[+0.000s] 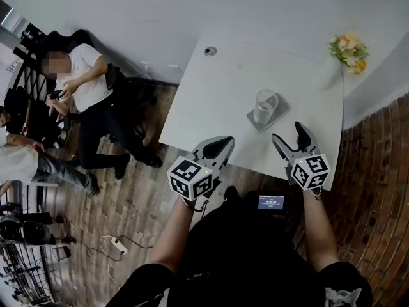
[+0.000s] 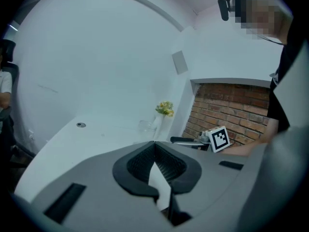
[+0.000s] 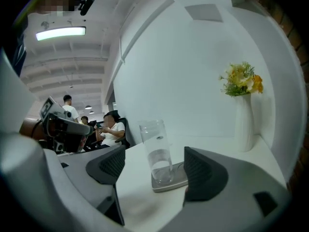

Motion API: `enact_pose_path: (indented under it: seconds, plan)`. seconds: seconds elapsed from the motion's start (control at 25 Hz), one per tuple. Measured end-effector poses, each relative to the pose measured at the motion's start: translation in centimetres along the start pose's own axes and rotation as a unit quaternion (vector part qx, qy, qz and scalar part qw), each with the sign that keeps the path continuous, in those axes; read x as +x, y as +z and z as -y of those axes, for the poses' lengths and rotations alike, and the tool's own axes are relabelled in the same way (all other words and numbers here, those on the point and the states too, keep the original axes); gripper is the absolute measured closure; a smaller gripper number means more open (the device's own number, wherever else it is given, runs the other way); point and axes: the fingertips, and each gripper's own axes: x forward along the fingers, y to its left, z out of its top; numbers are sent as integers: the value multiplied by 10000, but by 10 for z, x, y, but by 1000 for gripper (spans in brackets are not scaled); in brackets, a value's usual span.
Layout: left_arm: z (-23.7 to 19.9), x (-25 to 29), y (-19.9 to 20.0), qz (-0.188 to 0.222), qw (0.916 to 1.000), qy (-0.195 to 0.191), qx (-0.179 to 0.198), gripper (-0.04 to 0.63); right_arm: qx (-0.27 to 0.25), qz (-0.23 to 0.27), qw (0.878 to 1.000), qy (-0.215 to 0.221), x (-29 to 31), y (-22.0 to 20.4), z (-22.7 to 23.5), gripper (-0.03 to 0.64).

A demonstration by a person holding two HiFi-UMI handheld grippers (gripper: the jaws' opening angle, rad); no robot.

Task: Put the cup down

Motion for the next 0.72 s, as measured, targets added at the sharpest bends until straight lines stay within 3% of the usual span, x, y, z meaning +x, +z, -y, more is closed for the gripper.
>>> enact_pose_path:
  seconds: [0.24,0.32,0.72]
  plan:
    - [16,11,7,134,9996,-215,92,586,-156,103,9998,38,-38,11,-21,480]
    - [21,19,12,165,9992,-332,141,586,-116,97,9999,23,-45,14,-22,533]
    - [50,18,15,281,9978,-536,280,586,360,104,9992,-121,-81,14,-38,595]
